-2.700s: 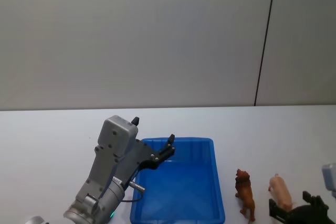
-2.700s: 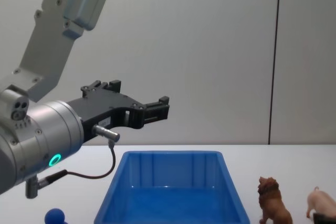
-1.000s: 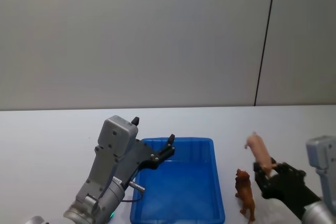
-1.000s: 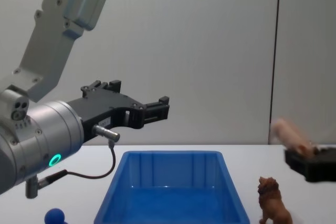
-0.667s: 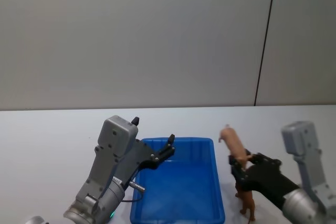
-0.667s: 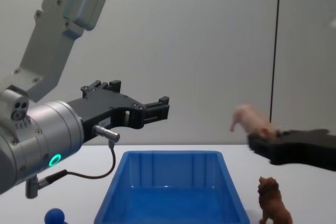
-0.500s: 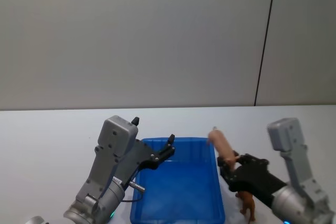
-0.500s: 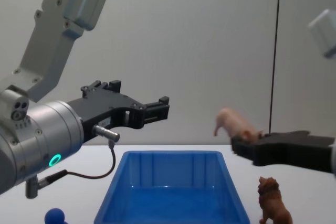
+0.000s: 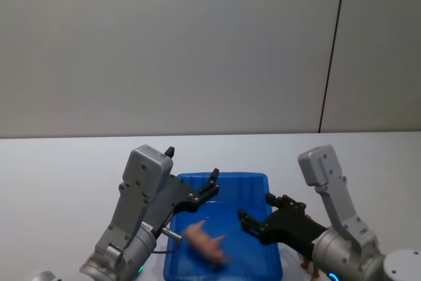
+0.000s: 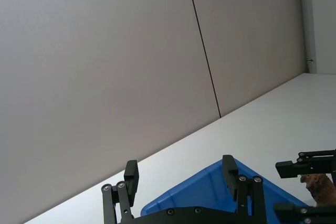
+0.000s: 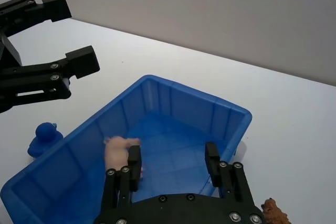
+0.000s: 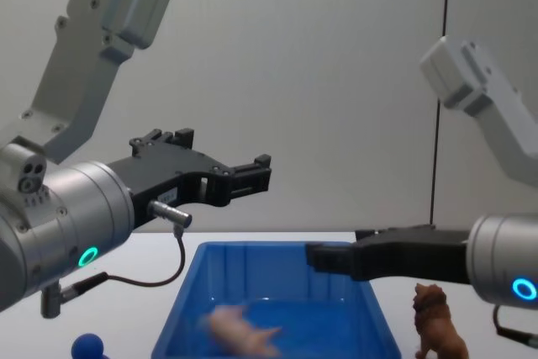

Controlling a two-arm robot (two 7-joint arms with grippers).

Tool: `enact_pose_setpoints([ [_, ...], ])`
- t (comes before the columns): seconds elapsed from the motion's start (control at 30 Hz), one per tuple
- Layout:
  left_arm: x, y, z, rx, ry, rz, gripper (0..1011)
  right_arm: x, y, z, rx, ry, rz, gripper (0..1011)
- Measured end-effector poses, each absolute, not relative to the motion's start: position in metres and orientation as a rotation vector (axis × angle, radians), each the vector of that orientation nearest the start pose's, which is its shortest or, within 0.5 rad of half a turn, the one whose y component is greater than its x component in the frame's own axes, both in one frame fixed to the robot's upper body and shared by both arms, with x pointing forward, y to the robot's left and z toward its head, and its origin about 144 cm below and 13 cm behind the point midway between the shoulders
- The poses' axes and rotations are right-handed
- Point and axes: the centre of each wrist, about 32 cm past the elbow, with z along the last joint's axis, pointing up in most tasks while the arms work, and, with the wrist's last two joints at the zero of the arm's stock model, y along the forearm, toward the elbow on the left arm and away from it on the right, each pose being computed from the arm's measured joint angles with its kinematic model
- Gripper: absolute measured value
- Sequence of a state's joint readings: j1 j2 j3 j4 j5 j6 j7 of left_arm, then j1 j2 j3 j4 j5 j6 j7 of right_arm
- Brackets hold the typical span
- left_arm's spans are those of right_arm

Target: Pick up the two dolls from the table and place them into the box.

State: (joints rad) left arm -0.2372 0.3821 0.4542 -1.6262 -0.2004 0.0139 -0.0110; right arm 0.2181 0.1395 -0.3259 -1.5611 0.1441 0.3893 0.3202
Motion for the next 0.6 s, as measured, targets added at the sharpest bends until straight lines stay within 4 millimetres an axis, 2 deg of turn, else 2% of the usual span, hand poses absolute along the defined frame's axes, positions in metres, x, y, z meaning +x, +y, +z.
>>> enact_pose_setpoints([
  [0.37,0.492,0.198,1.204,0.061,-0.268,1.124,1001,0.499,-0.167,1.197,-0.213,0.092,-0.966,1001],
  [0.6,0.492,0.198,1.204,0.061,-0.268,1.124,1001,0.488,-0.179,1.195,-0.203,0.076,-1.019,1001],
])
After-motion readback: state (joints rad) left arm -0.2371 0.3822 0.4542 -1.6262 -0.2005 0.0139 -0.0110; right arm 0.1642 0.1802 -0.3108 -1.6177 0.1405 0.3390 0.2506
